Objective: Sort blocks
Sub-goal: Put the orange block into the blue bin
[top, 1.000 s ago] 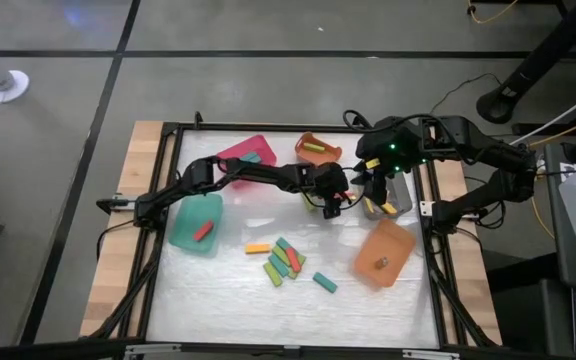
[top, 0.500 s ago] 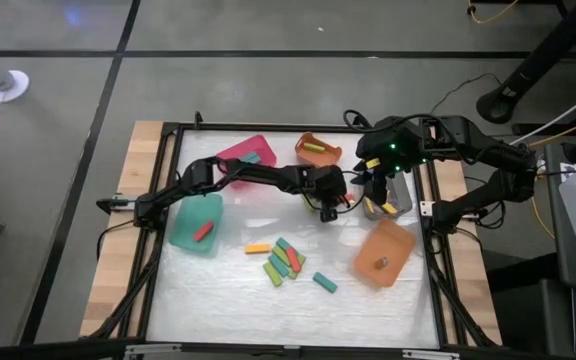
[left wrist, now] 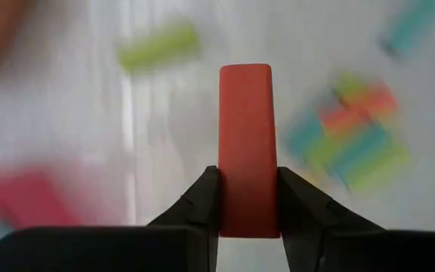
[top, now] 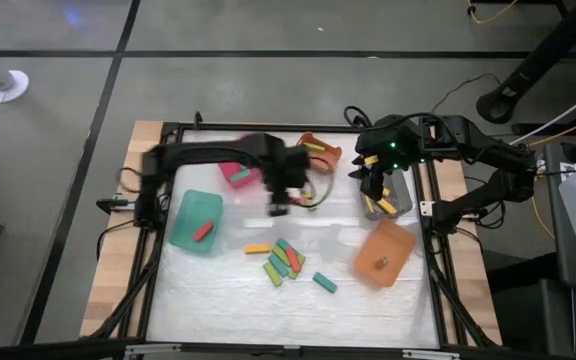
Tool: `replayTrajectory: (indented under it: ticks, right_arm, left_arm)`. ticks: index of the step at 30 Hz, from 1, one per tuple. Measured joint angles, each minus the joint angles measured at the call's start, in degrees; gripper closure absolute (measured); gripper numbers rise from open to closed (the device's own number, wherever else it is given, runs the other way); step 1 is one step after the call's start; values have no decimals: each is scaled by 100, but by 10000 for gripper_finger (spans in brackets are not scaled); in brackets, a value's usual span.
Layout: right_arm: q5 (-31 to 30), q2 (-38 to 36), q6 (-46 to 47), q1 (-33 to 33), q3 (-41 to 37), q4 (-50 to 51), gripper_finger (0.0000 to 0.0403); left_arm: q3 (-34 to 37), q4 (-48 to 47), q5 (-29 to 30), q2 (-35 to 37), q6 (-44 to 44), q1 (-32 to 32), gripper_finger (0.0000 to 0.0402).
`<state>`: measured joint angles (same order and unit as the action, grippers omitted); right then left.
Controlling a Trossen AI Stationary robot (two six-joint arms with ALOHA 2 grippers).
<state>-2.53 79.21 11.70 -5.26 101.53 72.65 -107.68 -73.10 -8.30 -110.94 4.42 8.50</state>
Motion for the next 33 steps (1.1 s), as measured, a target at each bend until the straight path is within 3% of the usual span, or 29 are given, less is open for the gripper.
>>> replayTrajectory:
  ticks: [3, 6, 12, 21, 27, 33]
  right_arm:
    - [9, 15, 0, 0, -217, -311, 230]
    - [10, 16, 20, 0, -606, -945, 230]
    - [2, 16, 707, 0, -1617, -2230, 230]
    - [-390, 18, 1969, 0, -3374, -4296, 230]
    - [-863, 20, 2119, 0, -4342, -5351, 230]
    - [-1054, 66, 2124, 0, -4920, -5995, 230]
  left_arm:
    - [-3, -1172, -75, 711, -253, -111, 322]
    - [170, -1750, -35, 1359, -858, -251, 322]
    - [1000, -1706, 220, 2725, -2083, -663, 322]
    - [3002, -1693, 440, 4273, -4217, -1389, 314]
    - [4389, -1586, 536, 4858, -5070, -1654, 311]
    - [5549, -636, 538, 4931, -4985, -1679, 302]
